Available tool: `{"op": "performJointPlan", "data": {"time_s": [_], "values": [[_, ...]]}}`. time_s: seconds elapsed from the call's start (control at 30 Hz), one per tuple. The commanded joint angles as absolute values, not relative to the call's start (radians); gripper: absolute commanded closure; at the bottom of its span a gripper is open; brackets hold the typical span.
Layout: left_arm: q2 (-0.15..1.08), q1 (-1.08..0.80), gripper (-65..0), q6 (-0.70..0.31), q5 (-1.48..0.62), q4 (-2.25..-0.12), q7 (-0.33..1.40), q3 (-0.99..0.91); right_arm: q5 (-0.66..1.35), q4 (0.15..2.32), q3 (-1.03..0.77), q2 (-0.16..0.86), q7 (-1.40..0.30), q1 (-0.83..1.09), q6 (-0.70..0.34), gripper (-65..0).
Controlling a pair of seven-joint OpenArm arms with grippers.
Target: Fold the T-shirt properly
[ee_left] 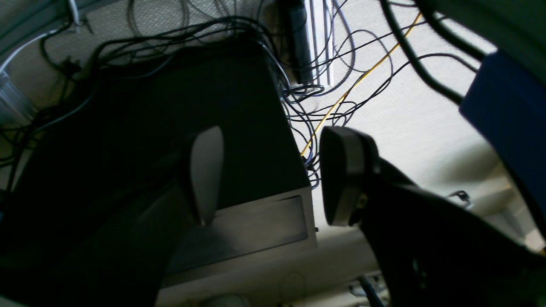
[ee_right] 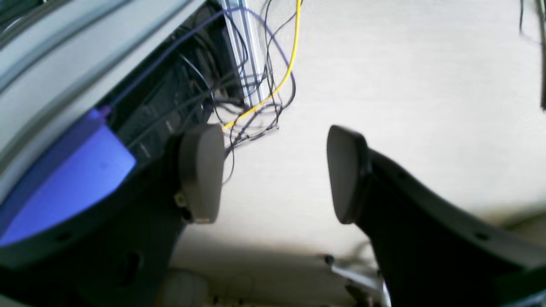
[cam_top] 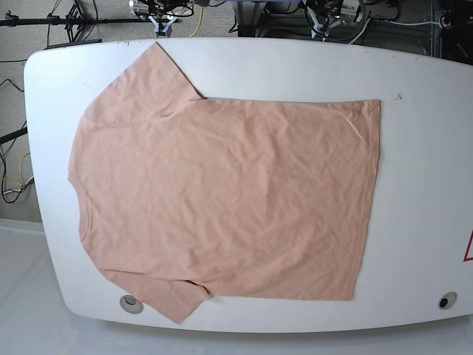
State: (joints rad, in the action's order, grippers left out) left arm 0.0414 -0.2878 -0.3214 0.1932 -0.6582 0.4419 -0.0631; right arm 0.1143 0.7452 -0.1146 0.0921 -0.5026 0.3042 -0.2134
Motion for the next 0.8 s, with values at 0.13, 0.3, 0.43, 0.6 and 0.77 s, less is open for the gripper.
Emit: {"op": "performJointPlan", "data": {"time_s": [0.13,0.3,0.43,0.6,0.77], "values": [[0.049,-0.376,-34.4,-0.333,0.188,-0.787,0.477,-0.059,0.115,0.918,-0.120,0.105,-0.517,0.407,-0.215,-36.0],[0.066,-0.471,-34.5,-0.388,0.155,-0.942,0.494,-0.058,0.110,1.031,-0.119,0.103,-0.520,0.468,-0.220,-36.1],[0.079,-0.512,-34.3,-0.415,0.139,-1.004,0.502,-0.053,0.112,1.082,-0.120,0.105,-0.523,0.497,-0.224,-36.0],[0.082,-0.511,-34.6,-0.412,0.122,-1.014,0.515,-0.054,0.115,1.114,-0.120,0.107,-0.516,0.509,-0.220,-36.1],[0.073,-0.461,-35.2,-0.384,0.116,-0.974,0.535,-0.057,0.113,1.108,-0.120,0.107,-0.504,0.493,-0.210,-36.2]]}}
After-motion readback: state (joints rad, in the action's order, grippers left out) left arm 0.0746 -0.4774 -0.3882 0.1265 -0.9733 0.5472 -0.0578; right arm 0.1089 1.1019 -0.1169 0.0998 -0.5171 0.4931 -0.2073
